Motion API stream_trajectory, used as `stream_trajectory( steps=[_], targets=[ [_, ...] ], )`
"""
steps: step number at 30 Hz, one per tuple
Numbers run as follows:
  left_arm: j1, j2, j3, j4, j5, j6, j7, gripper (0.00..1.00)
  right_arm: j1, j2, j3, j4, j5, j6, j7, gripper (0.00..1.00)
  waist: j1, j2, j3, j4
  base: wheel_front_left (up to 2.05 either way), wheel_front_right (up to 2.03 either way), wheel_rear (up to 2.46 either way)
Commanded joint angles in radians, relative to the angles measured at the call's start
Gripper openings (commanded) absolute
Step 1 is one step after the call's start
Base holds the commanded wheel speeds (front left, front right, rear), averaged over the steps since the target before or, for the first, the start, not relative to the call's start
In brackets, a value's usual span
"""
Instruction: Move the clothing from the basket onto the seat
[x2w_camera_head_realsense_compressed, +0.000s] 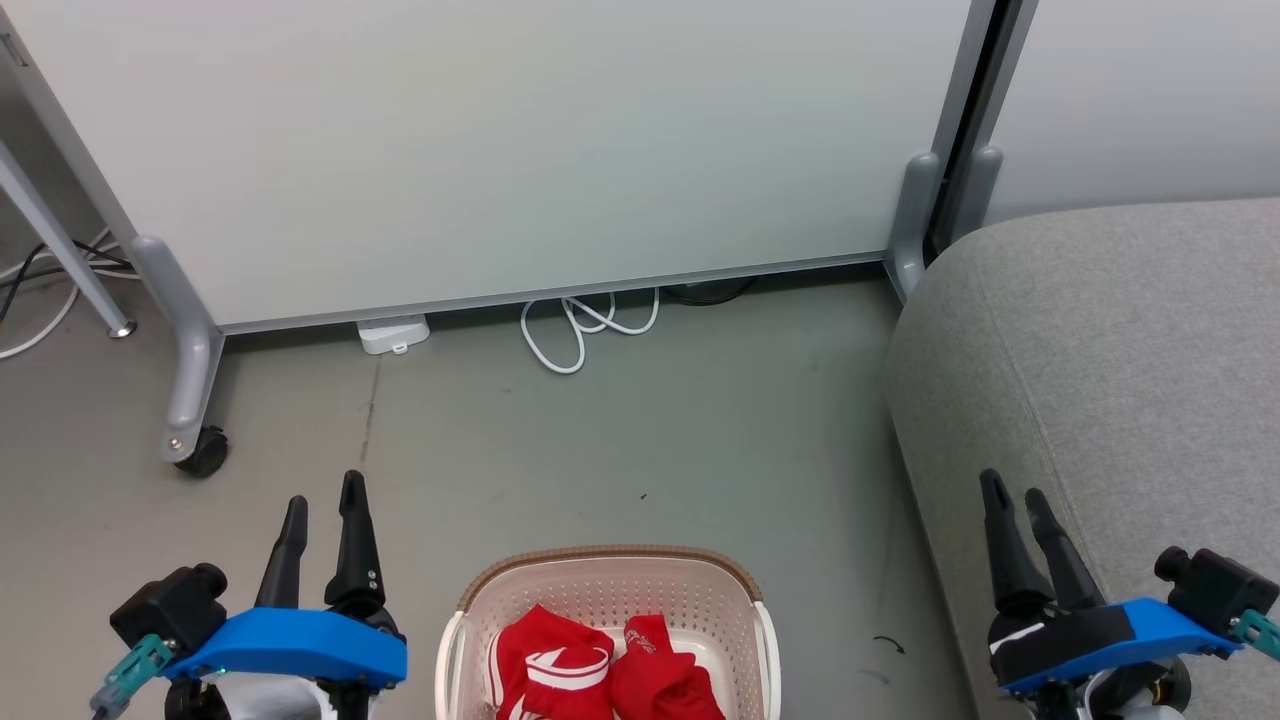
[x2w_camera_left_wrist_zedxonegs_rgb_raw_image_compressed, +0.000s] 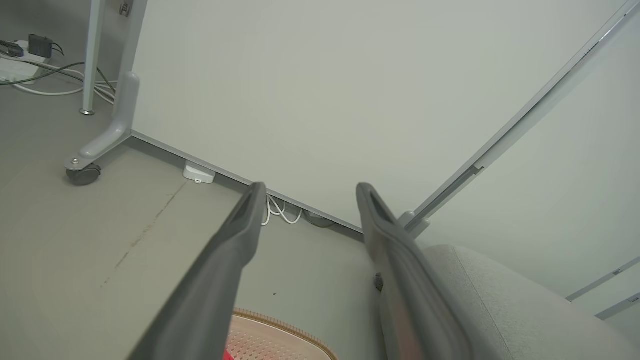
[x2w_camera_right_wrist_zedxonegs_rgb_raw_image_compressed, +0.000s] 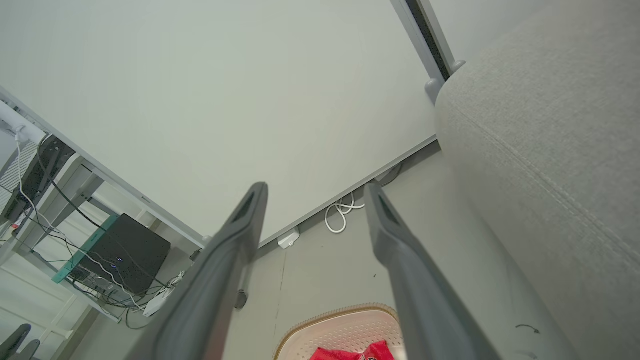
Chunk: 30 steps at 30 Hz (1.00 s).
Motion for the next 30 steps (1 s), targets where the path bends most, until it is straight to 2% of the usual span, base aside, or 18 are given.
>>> stream_trajectory(
  steps=[1, 30],
  targets=[
    [-0.020, 0.011, -0.010, -0.011, 0.045, 0.006, -0.014, 1.00, -0.026, -0.007, 0.003, -0.003, -0.046, 0.001, -0.012, 1.00, 0.0000, 0.0000, 0.000, 0.000, 0.00, 0.00, 0.00],
    [-0.030, 0.027, -0.075, 0.036, 0.330, 0.031, -0.088, 1.00, -0.036, -0.009, 0.021, 0.015, -0.349, 0.002, -0.076, 1.00, 0.0000, 0.0000, 0.002, 0.003, 0.00, 0.00, 0.00]
  ],
)
